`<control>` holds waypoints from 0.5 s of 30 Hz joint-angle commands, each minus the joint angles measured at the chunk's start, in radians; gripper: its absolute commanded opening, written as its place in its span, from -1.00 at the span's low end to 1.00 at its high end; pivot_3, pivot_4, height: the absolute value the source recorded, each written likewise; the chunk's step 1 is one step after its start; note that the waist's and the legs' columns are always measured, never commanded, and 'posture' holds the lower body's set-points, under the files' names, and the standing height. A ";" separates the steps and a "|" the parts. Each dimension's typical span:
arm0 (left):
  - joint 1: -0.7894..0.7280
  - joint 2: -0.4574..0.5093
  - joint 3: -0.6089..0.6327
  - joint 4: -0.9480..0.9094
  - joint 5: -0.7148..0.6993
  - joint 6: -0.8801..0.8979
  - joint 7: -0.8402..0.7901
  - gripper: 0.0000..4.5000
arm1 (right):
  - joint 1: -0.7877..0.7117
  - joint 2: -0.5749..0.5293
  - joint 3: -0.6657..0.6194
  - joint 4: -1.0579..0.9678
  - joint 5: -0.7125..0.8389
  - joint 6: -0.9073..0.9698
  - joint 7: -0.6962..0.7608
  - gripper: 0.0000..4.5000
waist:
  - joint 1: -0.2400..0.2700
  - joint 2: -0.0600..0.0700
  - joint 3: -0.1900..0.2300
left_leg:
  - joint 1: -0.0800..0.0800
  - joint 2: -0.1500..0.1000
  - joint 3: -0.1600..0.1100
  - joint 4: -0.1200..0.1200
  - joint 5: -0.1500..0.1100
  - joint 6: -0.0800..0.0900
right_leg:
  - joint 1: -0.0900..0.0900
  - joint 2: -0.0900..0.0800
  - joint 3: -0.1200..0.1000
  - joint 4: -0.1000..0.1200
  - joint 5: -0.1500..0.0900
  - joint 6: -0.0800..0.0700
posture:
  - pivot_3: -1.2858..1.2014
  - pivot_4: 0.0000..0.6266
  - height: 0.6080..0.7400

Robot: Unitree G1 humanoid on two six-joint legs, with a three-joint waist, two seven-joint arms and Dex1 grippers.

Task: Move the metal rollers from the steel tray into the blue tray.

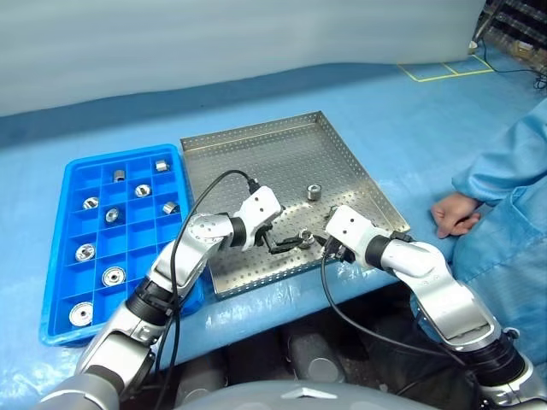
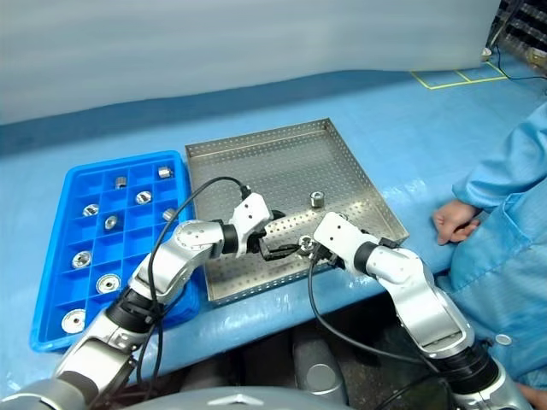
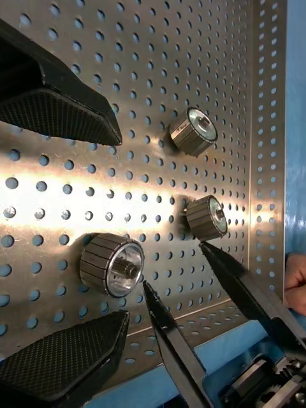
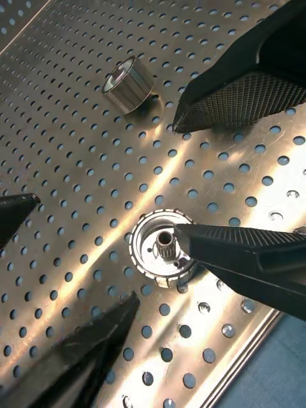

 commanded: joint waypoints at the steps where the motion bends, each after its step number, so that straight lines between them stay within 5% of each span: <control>1: -0.019 -0.023 -0.012 0.021 0.015 -0.021 -0.023 0.99 | 0.000 0.003 -0.072 -0.068 0.015 0.001 -0.009 0.06 | -0.006 0.000 0.000 | 0.000 0.000 0.000 0.000 0.000 0.000 | 0.000 0.000 0.000 0.000 0.001 0.001 | -0.23 -0.52 1.00; 15: -0.047 -0.146 -0.009 0.211 0.099 -0.047 0.019 0.99 | 0.016 0.013 -0.074 -0.091 0.006 0.008 -0.026 0.06 | -0.047 0.000 0.000 | 0.000 -0.001 0.000 0.000 0.000 0.000 | 0.000 0.000 0.003 -0.001 0.004 0.007 | -0.26 -0.52 1.00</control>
